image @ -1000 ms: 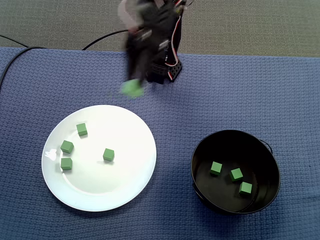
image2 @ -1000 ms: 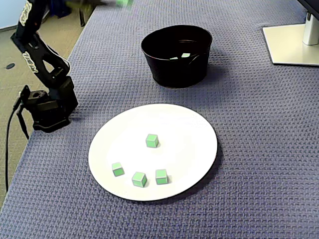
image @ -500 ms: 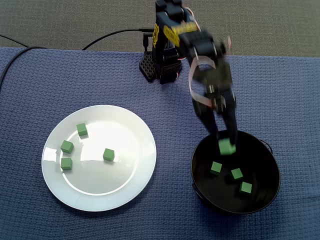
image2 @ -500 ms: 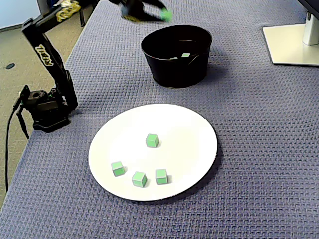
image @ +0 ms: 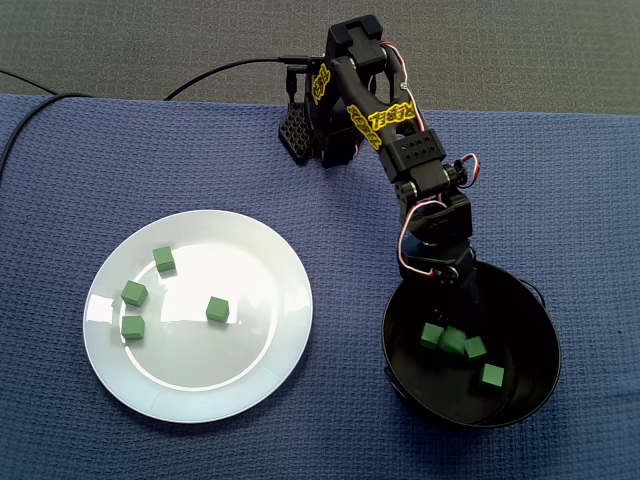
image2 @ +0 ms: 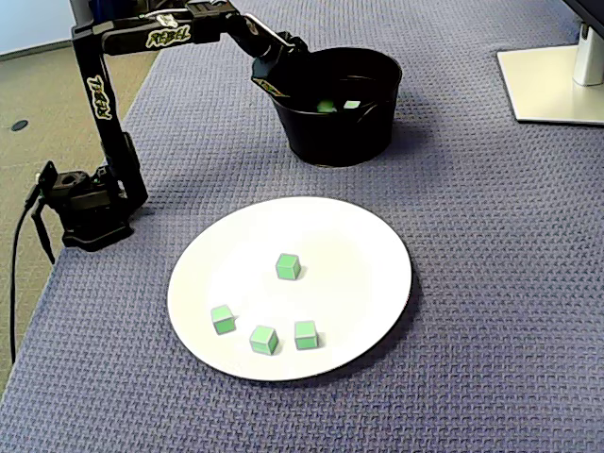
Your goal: Pick up the items on the white plate and put them in the black container.
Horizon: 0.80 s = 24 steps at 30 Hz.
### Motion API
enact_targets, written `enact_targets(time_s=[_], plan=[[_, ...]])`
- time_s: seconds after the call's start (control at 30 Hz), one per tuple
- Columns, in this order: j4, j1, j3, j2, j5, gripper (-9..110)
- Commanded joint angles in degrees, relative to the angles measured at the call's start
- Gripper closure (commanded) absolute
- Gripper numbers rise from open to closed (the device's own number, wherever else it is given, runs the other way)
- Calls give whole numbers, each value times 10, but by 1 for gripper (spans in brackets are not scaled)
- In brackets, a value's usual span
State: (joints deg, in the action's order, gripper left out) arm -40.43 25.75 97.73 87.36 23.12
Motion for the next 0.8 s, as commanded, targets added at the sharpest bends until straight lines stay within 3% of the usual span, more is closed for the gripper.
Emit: enact_targets(time_s=[0.0,0.1,0.2,0.3,0.53,0.77], plan=[[-79,-26,-47,83,-11,60],[-172,-83,-105,156,-40,55],[-391,-172,-248,205,28,62],[-512,-322,-365,223,72,63],[-600,-615,-349,180,258,61],[-520,-740,-211,72,379,61]])
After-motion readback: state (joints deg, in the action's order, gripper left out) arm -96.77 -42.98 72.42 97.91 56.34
